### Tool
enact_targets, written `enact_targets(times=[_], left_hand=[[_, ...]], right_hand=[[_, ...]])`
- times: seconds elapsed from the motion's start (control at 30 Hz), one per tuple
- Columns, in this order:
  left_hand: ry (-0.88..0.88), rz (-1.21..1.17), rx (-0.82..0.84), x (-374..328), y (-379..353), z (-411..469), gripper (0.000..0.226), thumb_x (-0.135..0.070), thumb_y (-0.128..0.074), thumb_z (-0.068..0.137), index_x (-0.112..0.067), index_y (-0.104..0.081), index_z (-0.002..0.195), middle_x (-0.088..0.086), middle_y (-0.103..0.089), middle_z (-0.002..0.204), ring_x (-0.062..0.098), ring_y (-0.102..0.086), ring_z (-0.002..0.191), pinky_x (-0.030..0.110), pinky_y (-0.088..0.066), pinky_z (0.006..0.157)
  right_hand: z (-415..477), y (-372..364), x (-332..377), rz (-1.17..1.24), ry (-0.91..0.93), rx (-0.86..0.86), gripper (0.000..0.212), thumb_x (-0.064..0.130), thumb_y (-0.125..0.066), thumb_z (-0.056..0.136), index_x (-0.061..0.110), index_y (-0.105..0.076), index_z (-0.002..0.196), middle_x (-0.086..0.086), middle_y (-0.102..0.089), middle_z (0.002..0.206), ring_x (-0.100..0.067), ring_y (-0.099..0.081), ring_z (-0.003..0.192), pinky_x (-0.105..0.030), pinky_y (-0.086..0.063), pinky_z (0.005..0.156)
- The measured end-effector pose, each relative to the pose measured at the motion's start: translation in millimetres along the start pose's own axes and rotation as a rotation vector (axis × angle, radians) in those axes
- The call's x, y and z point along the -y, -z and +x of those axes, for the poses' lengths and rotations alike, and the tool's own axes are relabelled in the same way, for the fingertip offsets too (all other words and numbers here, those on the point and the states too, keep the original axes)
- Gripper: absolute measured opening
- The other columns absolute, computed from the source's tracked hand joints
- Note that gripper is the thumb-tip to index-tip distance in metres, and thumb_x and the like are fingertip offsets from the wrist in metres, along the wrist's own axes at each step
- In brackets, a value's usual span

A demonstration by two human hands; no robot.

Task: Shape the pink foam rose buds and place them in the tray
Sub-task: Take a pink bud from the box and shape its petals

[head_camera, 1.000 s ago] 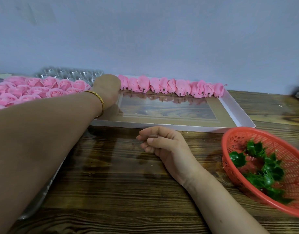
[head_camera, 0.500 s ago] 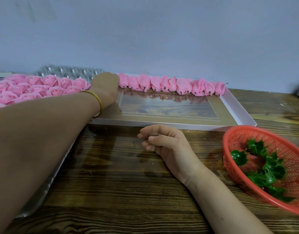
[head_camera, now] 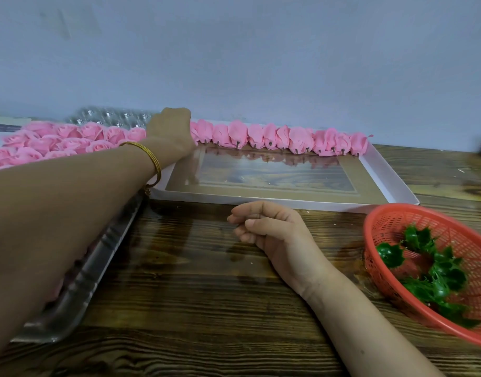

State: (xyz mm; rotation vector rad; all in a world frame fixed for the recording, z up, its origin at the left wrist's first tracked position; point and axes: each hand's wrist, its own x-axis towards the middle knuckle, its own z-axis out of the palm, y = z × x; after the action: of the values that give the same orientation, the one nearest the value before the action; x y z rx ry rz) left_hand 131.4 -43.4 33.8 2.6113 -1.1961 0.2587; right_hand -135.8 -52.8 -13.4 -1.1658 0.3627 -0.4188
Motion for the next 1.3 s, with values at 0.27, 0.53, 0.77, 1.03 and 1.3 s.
enact_targets(times=[0.27, 0.53, 0.77, 1.03, 1.3], left_hand=[[0.319, -0.605, 0.053, -6.8, 16.9, -5.6, 0.019, -0.001, -0.072, 0.071, -0.01, -0.056, 0.074, 0.018, -0.067, 0.085, 0.031, -0.069, 0.073, 0.042, -0.061, 0.073], [0.47, -1.181, 0.213, -34.4, 48.5, -18.0, 0.018, 0.002, -0.072, 0.079, -0.008, -0.057, 0.081, 0.015, -0.062, 0.093, 0.019, -0.067, 0.066, 0.025, -0.059, 0.053], [0.388, -1.439, 0.236, -69.3, 74.1, -46.2, 0.014, 0.002, -0.072, 0.078, -0.006, -0.061, 0.084, 0.018, -0.068, 0.094, 0.022, -0.071, 0.072, 0.028, -0.06, 0.063], [0.318, -1.541, 0.223, -102.5, 54.2, -98.0, 0.024, 0.004, -0.073, 0.08, -0.009, -0.053, 0.075, 0.014, -0.06, 0.084, 0.02, -0.061, 0.063, 0.029, -0.061, 0.062], [0.361, -1.41, 0.146, -92.3, 20.5, -130.5, 0.022, 0.0, -0.076, 0.078, -0.011, -0.056, 0.077, 0.014, -0.066, 0.099, 0.016, -0.063, 0.061, 0.026, -0.059, 0.061]], right_hand=[[0.5, 0.0, -1.3, 0.004, 0.009, -0.002, 0.026, 0.005, -0.06, 0.068, 0.003, -0.071, 0.092, -0.011, -0.072, 0.087, -0.013, -0.065, 0.073, -0.02, -0.052, 0.067], [-0.2, -0.4, -0.2, 0.01, 0.015, -0.003, 0.027, 0.004, -0.061, 0.067, 0.001, -0.071, 0.092, -0.012, -0.071, 0.087, -0.014, -0.065, 0.072, -0.021, -0.053, 0.068], [-0.3, -3.4, 1.6, 0.055, 0.004, -0.071, 0.024, -0.009, -0.052, 0.08, 0.0, -0.069, 0.093, -0.012, -0.072, 0.088, -0.016, -0.065, 0.071, -0.023, -0.054, 0.07], [1.2, -2.9, 5.3, 0.177, 0.107, -0.318, 0.016, -0.001, -0.051, 0.094, 0.005, -0.064, 0.102, -0.009, -0.07, 0.082, -0.015, -0.064, 0.067, -0.021, -0.054, 0.066], [3.0, -1.0, 4.7, 0.183, 0.153, -0.418, 0.008, 0.004, -0.056, 0.094, 0.006, -0.063, 0.098, -0.01, -0.067, 0.079, -0.014, -0.06, 0.063, -0.019, -0.052, 0.06]])
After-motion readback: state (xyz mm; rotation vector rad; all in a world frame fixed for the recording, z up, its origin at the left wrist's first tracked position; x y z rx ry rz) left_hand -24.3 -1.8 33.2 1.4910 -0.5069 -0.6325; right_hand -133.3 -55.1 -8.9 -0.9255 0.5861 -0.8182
